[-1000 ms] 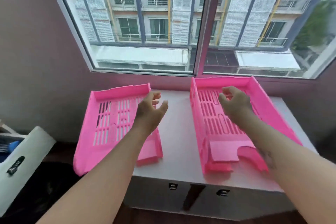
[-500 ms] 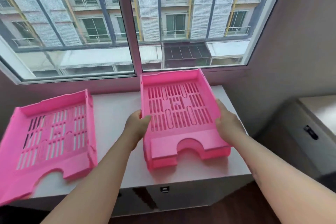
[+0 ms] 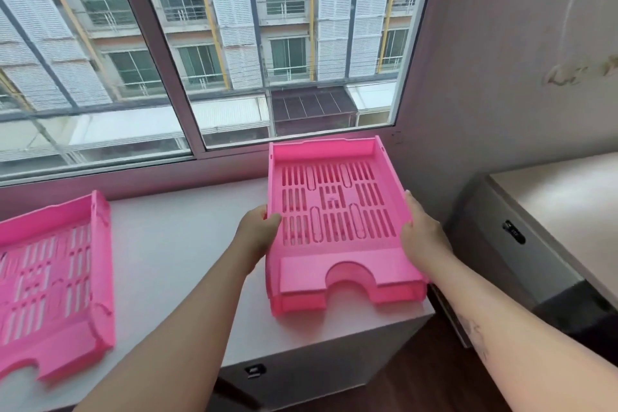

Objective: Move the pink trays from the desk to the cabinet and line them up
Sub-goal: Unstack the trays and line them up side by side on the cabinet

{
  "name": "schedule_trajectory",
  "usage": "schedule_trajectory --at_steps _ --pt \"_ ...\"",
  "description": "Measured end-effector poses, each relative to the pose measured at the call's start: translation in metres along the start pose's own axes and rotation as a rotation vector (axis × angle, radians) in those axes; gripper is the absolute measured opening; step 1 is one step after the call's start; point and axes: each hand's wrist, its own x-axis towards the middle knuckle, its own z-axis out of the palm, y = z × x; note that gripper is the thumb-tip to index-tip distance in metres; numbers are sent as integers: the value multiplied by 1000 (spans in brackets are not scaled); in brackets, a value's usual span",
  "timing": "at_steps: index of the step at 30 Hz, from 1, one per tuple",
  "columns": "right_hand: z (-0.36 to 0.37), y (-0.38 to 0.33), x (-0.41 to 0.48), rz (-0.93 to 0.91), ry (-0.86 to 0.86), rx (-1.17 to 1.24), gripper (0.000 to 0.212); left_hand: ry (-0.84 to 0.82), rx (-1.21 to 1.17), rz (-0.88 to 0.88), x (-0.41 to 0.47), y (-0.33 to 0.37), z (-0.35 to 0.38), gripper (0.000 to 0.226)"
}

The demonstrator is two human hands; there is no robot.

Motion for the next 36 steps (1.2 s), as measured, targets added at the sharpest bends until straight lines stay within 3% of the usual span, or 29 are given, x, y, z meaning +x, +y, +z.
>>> schedule_trajectory --at_steps 8,14,18,23,26,32,36 --pt "5 -64 -19 -106 39 -9 64 106 -38 4 -10 2 -75 22" --pt "81 -128 -46 -255 -35 -1 64 249 -11 -24 -34 -40 -174 23" --pt "125 -158 -68 -260 -120 43 63 272 25 -73 -40 -77 -218 22" --pt "161 -152 -79 -151 -144 79 62 238 147 -84 -33 -104 -223 21" --pt "170 -147 -83 -91 -107 81 62 198 169 -55 -27 -109 -218 41" --pt "178 -145 -86 -71 -67 25 59 171 326 -13 -27 -119 -217 47" --pt "184 -144 -82 -76 -30 -34 56 254 341 93 -39 -128 -228 45"
